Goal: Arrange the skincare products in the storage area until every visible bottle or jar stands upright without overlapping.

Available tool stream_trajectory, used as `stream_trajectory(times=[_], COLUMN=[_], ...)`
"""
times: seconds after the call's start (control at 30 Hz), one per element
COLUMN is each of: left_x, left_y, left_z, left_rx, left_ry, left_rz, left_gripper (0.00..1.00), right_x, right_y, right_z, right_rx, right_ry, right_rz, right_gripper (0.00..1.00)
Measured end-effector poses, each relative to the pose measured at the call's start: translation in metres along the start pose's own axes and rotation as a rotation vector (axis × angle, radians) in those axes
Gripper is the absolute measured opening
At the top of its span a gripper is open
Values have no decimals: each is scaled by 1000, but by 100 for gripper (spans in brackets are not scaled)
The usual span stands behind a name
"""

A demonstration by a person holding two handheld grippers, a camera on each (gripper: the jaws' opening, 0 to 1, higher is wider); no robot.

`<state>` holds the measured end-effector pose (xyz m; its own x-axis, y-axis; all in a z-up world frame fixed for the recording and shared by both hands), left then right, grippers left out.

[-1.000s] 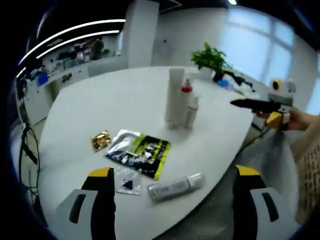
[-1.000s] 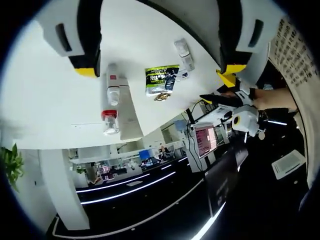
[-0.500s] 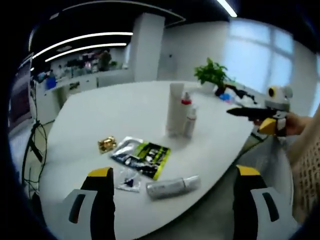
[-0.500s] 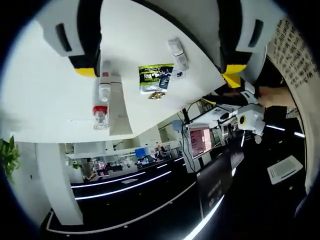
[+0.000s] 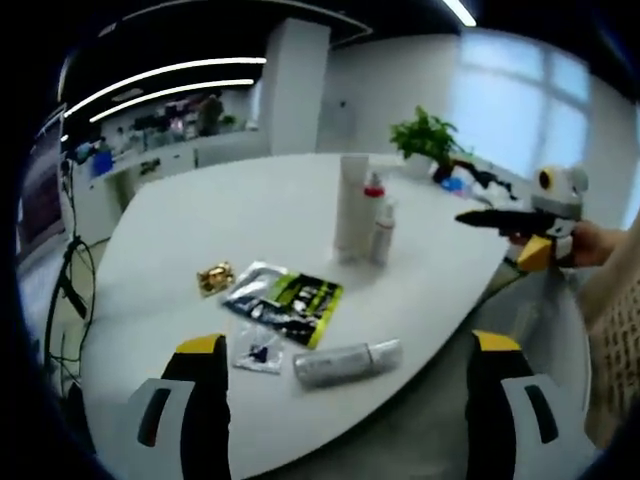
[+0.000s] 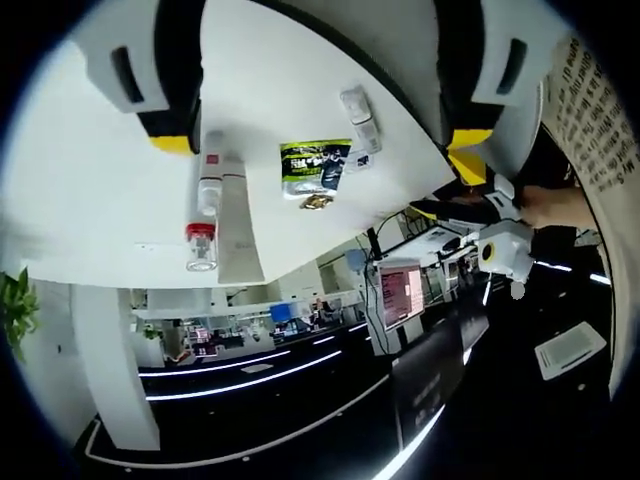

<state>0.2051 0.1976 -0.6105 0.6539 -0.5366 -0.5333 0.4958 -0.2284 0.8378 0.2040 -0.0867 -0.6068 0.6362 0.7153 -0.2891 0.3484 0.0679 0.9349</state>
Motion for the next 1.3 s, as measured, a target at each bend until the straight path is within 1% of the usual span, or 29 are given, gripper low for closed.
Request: stream_trajectory(times=[0.2, 0.3, 0.33, 0.43, 0.5, 0.63, 0.93, 1.13, 1.3], left_x=[4, 8, 10, 17, 21, 30, 50, 67, 84], left_y=[-1, -3, -3, -4, -4, -8, -13, -16, -21], left_z=[1, 3, 3, 3, 2, -5, -9, -10, -11], left_rx=[18, 34, 43, 97, 119, 158, 258, 354, 385], left_ry=[-8, -24, -29, -48, -58, -64, -114, -175, -213], left_rz=[-26, -50, -56, -100, -116, -157, -228, -285, -319], left_gripper=[97, 97, 97, 97, 97, 95, 87, 77, 72], right_x=[0, -1, -1, -1, -1, -1, -2, -2, -2], right_y=[-1, -1, -2, -2, -3, -3, -4, -5, -5], right_z=[1, 2, 2, 3, 4, 5, 6, 9, 10], right_rx=[8, 14, 16, 18, 19, 25, 22, 31, 38], right_ry=[2, 2, 2, 3, 2, -1, -10, -23, -27], right_rz=[2, 1, 1, -2, -5, -2, -7, -2, -6], right_gripper=[100, 100, 100, 99, 98, 97, 97, 97, 96])
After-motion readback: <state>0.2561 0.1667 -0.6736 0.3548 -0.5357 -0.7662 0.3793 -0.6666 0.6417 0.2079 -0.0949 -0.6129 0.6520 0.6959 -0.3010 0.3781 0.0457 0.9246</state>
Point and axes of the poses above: the point that each gripper's makers call its tool centre point, and the gripper's own axes: x roughly forward along the fingers, z roughly to its right, y roughly out of its top, the point moved 9 cm from there along -x, roughly backward along the fingers, and after that the axes turned 3 degrees about y, right-handed, at the moved point
